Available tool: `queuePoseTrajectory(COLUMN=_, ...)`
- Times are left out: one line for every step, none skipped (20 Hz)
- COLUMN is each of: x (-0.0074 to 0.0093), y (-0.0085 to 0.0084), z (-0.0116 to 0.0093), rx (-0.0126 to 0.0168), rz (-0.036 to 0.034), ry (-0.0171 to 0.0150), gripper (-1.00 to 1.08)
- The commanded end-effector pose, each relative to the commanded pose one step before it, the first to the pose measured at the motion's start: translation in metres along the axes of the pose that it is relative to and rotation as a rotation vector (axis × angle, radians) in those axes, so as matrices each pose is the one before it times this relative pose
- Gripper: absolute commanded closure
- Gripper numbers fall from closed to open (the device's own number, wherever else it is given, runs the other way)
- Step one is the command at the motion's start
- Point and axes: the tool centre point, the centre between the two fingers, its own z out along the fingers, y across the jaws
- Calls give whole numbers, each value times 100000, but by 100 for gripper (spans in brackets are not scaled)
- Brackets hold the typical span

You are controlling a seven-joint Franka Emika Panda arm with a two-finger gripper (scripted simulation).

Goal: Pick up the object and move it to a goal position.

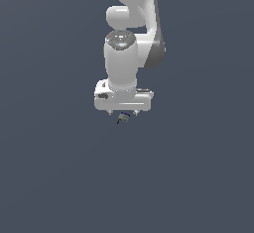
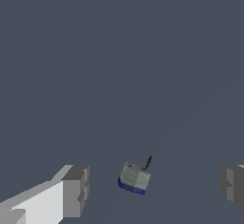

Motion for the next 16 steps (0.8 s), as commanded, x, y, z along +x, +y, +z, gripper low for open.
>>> queuePoseTrajectory(x=0, y=1, z=0, rx=0, rz=0, ry=0, gripper=-92)
queuePoseTrajectory(x=-8, y=50, z=-6, rx=0, rz=0, ry=0, gripper=-92)
queuePoseTrajectory(x=-19, y=194, z=-1, rx=-93, rz=99, ry=-25, gripper=-92)
queuePoseTrajectory(x=-33, y=296, z=-10, rx=-104, rz=111, ry=-30, gripper=-92)
queuePoseTrajectory(x=-45, y=410, z=-16, rx=-150, rz=153, ry=-44, gripper=-92)
queuePoseTrajectory(x=-56, y=510, z=-26, rx=-185, rz=172, ry=-54, gripper=-92)
queuePoseTrajectory(x=-61, y=567, z=-40, rx=-205, rz=161, ry=-60, gripper=-92)
queuePoseTrajectory(x=-45, y=458, z=-44, rx=-175, rz=99, ry=-50, gripper=-92)
queuePoseTrajectory(x=-28, y=322, z=-47, rx=-113, rz=25, ry=-30, gripper=-92)
queuePoseTrajectory(x=-12, y=204, z=-44, rx=-65, rz=-18, ry=-15, gripper=-92)
queuePoseTrajectory(x=-1, y=127, z=-36, rx=0, rz=0, ry=0, gripper=-92)
queuePoseTrajectory(x=11, y=-48, z=-13, rx=-56, rz=-106, ry=-4, gripper=-92)
queuePoseTrajectory(x=6, y=-71, z=16, rx=0, rz=0, ry=0, gripper=-92)
queuePoseTrajectory(x=-15, y=-77, z=56, rx=66, rz=121, ry=6, gripper=-92)
queuePoseTrajectory(x=-44, y=-49, z=112, rx=44, rz=281, ry=-15, gripper=-92)
queuePoseTrajectory(x=-73, y=-34, z=166, rx=40, rz=423, ry=-29, gripper=-92)
